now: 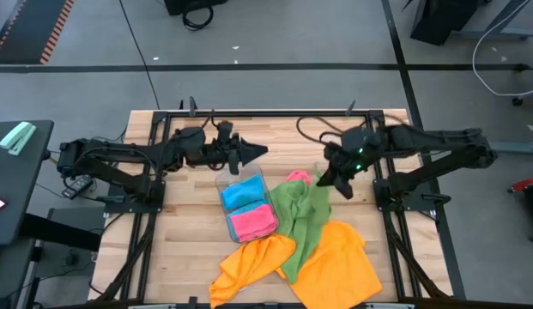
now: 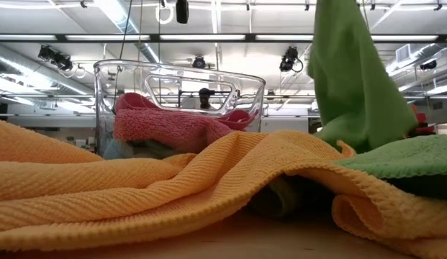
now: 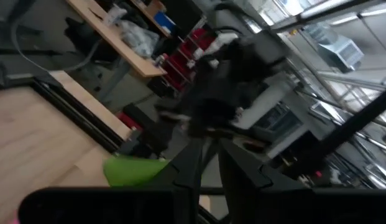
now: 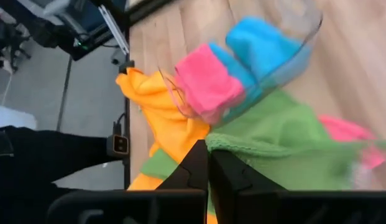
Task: Fold microfiber towels
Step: Fold the top green towel
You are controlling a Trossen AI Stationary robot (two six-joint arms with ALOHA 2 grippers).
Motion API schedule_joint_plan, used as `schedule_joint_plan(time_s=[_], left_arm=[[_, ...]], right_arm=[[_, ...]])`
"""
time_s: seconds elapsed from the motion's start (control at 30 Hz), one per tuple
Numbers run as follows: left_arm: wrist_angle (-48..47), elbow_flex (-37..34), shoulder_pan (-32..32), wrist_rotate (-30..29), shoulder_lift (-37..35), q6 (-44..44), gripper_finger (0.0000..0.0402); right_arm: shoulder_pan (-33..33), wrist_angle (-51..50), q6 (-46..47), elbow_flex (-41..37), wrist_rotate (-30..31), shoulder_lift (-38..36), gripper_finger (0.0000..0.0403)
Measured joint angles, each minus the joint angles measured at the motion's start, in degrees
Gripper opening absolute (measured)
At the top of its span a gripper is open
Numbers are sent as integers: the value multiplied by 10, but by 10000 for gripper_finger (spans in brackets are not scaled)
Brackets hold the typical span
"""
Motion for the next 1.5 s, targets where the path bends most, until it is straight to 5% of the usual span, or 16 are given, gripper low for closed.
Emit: schedule_joint_plan(time_s=[0.33,0.73,0.93,1.1,1.27,1.5], left_arm=[[-13,33,1,12,0,40,74],[-27,33,4,18,0,40,74],[-30,33,10,18,0,41,73],[-39,33,10,18,0,40,77],[-51,33,10,18,0,40,77],[-54,33,2,18,0,40,78]], right_arm=[[-28,-106,-45,204,-11,28,8],[112,-96,22,321,-113,114,8],[143,-119,-11,396,-118,144,8],[104,-223,-87,320,-88,142,8],[32,-238,-190,164,-26,119,8],[-65,-244,-246,-33,-15,94,22]])
